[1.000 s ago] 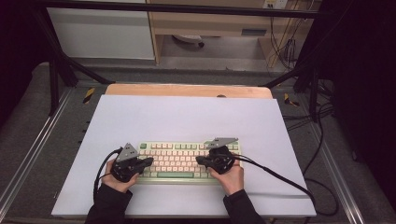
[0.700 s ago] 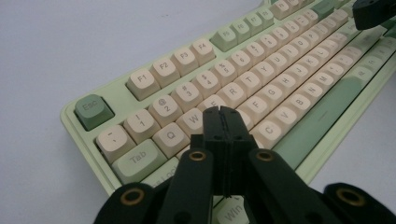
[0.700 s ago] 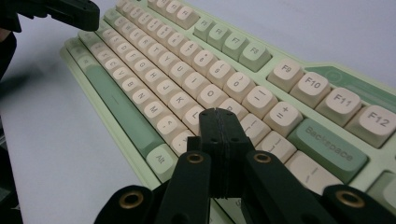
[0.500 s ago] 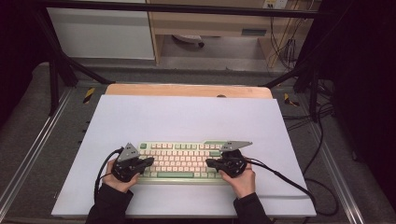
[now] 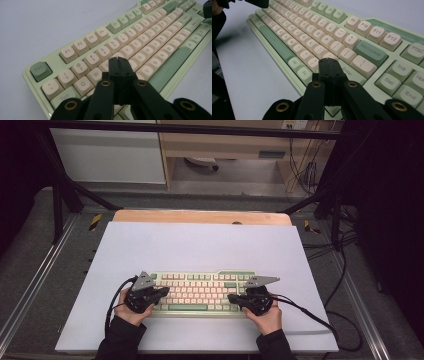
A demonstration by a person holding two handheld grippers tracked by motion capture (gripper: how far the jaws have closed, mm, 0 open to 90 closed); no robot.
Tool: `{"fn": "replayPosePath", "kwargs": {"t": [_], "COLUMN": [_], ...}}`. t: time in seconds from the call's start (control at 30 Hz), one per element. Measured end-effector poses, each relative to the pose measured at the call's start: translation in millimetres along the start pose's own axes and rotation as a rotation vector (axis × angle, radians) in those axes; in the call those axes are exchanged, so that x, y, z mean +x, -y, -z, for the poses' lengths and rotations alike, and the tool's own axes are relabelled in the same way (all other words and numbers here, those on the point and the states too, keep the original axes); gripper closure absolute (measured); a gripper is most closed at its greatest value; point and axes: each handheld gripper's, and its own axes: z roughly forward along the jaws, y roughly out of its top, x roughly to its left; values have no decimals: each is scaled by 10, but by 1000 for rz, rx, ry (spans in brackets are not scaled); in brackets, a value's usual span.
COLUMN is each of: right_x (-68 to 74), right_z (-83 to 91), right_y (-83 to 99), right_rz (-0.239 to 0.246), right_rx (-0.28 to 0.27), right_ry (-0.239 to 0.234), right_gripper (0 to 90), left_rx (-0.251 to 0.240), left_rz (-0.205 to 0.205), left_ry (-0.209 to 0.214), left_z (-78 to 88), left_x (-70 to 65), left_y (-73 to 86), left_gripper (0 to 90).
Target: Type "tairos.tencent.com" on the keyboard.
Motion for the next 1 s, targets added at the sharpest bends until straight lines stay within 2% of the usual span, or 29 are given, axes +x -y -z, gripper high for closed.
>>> {"fn": "replayPosePath", "kwargs": {"t": [0.27, 0.67, 1.0], "right_x": [-7, -2, -6], "right_z": [44, 50, 32], "right_y": [29, 34, 43], "right_rz": [-1, 2, 3], "right_rx": [-5, -7, -2], "right_ry": [3, -1, -3], "right_gripper": [900, 900, 900], "left_rx": [6, 17, 38], "left_rz": [-6, -20, -22], "left_ry": [-3, 1, -9], "left_z": [-36, -231, -364], "left_x": [-6, -95, -85], "left_y": [-45, -179, -162], "left_gripper": [900, 900, 900]}}
